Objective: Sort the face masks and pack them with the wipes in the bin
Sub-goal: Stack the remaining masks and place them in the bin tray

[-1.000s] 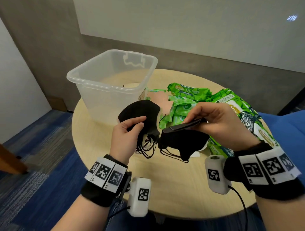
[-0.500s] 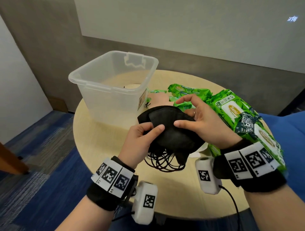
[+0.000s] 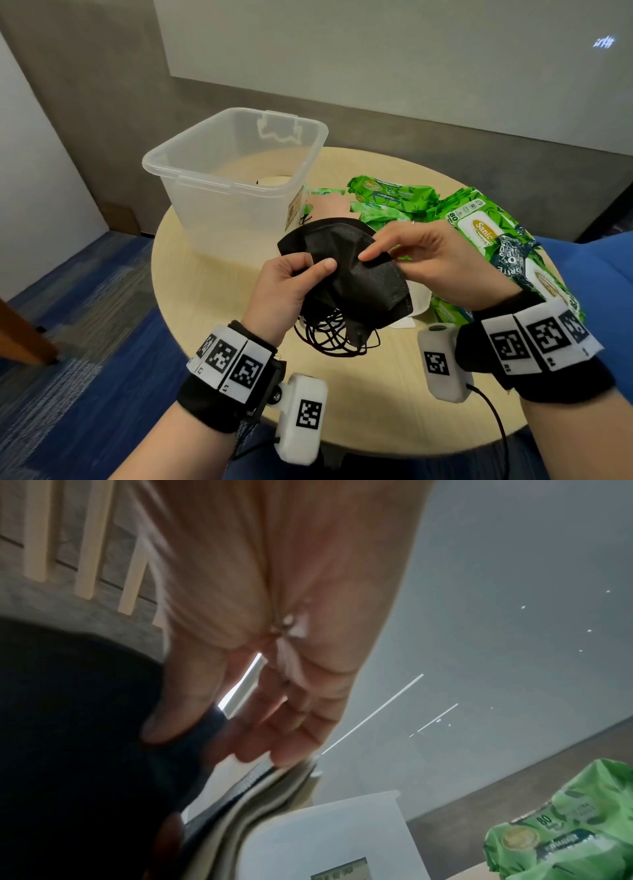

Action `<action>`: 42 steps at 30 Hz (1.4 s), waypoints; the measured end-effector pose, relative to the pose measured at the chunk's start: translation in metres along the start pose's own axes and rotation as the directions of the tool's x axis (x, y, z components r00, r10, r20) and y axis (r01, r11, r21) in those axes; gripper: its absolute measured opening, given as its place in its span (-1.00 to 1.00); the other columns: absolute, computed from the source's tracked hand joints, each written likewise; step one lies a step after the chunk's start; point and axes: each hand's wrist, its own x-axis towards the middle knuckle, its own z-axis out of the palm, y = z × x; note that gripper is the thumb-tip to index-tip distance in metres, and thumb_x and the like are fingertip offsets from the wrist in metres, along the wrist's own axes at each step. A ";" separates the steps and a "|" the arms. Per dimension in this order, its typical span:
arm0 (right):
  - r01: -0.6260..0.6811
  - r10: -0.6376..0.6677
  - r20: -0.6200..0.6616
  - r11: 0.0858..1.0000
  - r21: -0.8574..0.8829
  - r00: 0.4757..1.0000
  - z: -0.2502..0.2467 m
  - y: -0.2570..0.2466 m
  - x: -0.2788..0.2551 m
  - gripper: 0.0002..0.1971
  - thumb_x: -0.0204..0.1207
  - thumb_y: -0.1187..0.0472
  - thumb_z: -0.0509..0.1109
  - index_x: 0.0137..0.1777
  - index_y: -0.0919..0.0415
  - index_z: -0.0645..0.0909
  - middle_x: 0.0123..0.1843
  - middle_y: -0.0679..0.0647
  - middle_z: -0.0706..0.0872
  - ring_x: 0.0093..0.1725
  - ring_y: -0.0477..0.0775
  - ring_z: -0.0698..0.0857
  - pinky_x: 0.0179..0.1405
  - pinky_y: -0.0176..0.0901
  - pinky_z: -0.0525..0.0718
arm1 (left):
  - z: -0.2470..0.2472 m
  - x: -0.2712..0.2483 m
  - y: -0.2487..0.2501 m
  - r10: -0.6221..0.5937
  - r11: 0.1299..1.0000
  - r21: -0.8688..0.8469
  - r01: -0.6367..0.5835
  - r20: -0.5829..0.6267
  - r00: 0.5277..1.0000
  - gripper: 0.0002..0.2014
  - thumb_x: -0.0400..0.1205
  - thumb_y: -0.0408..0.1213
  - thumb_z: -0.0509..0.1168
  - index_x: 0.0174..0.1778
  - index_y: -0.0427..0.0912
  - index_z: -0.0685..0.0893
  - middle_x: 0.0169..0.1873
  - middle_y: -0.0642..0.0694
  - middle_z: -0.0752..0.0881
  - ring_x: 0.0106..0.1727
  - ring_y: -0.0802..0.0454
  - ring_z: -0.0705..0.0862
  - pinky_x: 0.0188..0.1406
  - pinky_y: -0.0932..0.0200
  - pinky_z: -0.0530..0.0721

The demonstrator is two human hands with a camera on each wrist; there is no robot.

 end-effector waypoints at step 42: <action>0.274 -0.481 -0.159 0.708 -0.651 0.862 0.028 -0.004 0.006 -0.71 0.31 0.37 0.48 0.00 0.07 0.78 -0.15 0.13 0.52 -0.23 0.10 0.52 -0.16 -0.22 0.47 | 0.014 -0.016 0.003 0.242 0.968 0.041 -0.247 0.092 0.966 -0.65 0.51 -0.47 0.36 0.15 0.00 0.63 -0.02 -0.05 0.74 -0.04 0.09 0.71 -0.12 0.37 0.64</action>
